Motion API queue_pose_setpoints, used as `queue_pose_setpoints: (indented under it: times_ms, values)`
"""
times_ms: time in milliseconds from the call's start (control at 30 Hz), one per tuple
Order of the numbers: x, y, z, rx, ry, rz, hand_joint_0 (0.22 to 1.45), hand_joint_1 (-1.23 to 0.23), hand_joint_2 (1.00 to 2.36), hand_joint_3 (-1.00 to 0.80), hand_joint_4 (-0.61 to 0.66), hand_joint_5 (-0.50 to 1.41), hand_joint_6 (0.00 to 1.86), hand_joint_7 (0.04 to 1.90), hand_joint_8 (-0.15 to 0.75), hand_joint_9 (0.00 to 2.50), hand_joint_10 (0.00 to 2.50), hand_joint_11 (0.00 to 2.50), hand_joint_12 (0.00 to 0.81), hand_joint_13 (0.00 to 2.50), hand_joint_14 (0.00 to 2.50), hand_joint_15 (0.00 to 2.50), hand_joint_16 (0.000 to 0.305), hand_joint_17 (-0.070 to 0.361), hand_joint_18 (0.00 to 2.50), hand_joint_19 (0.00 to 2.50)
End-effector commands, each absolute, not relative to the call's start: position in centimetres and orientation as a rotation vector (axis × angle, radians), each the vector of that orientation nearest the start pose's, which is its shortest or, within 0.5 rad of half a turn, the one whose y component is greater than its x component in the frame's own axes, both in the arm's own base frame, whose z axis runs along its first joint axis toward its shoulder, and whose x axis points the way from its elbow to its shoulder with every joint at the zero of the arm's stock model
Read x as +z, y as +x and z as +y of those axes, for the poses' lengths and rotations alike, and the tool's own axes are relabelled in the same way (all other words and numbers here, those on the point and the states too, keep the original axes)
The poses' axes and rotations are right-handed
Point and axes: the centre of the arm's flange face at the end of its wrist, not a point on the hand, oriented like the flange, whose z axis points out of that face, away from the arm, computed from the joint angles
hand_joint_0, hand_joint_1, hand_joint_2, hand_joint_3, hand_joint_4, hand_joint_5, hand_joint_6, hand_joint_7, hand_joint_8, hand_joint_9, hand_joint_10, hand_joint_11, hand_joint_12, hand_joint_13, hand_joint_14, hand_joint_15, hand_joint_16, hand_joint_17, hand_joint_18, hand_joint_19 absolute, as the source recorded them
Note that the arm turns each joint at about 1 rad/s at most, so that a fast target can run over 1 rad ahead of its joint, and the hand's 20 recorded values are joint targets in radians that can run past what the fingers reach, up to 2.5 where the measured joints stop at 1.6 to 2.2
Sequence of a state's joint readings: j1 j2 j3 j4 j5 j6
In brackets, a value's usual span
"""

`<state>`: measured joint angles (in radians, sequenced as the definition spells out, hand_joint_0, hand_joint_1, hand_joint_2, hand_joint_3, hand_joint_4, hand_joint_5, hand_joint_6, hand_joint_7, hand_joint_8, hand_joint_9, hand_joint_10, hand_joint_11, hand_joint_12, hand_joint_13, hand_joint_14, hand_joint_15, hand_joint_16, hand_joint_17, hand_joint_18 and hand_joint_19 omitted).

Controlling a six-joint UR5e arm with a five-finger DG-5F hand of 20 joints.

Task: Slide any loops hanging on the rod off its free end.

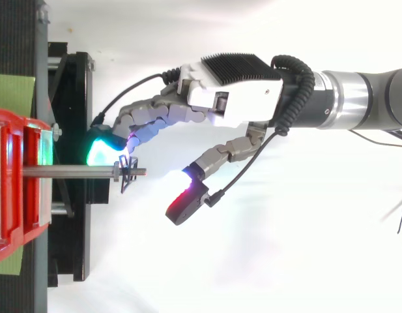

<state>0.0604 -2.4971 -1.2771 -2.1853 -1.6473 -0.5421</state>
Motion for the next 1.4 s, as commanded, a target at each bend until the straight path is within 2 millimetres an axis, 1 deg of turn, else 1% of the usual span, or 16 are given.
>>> queue_pose_setpoints:
  times_ms: [0, 200, 467, 633, 1067, 1367]
  values:
    - [12.6, 79.0, -8.3, 0.986, 0.54, 1.184, 0.54, -0.55, 1.0, -0.44, 0.31, -0.18, 0.5, 0.91, 0.291, 0.72, 0.01, 0.16, 0.315, 0.72, 0.0, 0.05, 0.048, 0.109, 0.81, 0.32]
    - [13.3, 79.3, -8.4, 0.992, 0.514, 1.179, 0.54, -0.56, 1.01, -0.44, 0.31, -0.18, 0.5, 0.93, 0.29, 0.72, 0.01, 0.16, 0.314, 0.73, 0.0, 0.06, 0.048, 0.109, 0.81, 0.32]
    - [13.4, 79.4, -8.7, 0.985, 0.476, 1.174, 0.55, -0.56, 1.01, -0.43, 0.32, -0.18, 0.5, 0.97, 0.293, 0.73, 0.0, 0.17, 0.311, 0.73, 0.0, 0.06, 0.048, 0.107, 0.82, 0.32]
    - [14.0, 79.6, -8.5, 0.995, 0.454, 1.163, 0.55, -0.56, 1.01, -0.43, 0.32, -0.17, 0.5, 1.01, 0.291, 0.73, 0.01, 0.17, 0.311, 0.74, 0.0, 0.06, 0.047, 0.106, 0.82, 0.32]
    - [14.2, 79.7, -8.5, 0.992, 0.448, 1.158, 0.56, -0.57, 1.01, -0.43, 0.32, -0.16, 0.5, 1.04, 0.294, 0.74, 0.01, 0.17, 0.306, 0.74, 0.0, 0.06, 0.047, 0.106, 0.83, 0.33]
    - [14.1, 79.7, -8.5, 0.99, 0.447, 1.159, 0.57, -0.57, 1.01, -0.42, 0.31, -0.15, 0.5, 1.12, 0.296, 0.75, 0.01, 0.19, 0.301, 0.75, 0.0, 0.07, 0.046, 0.104, 0.84, 0.34]
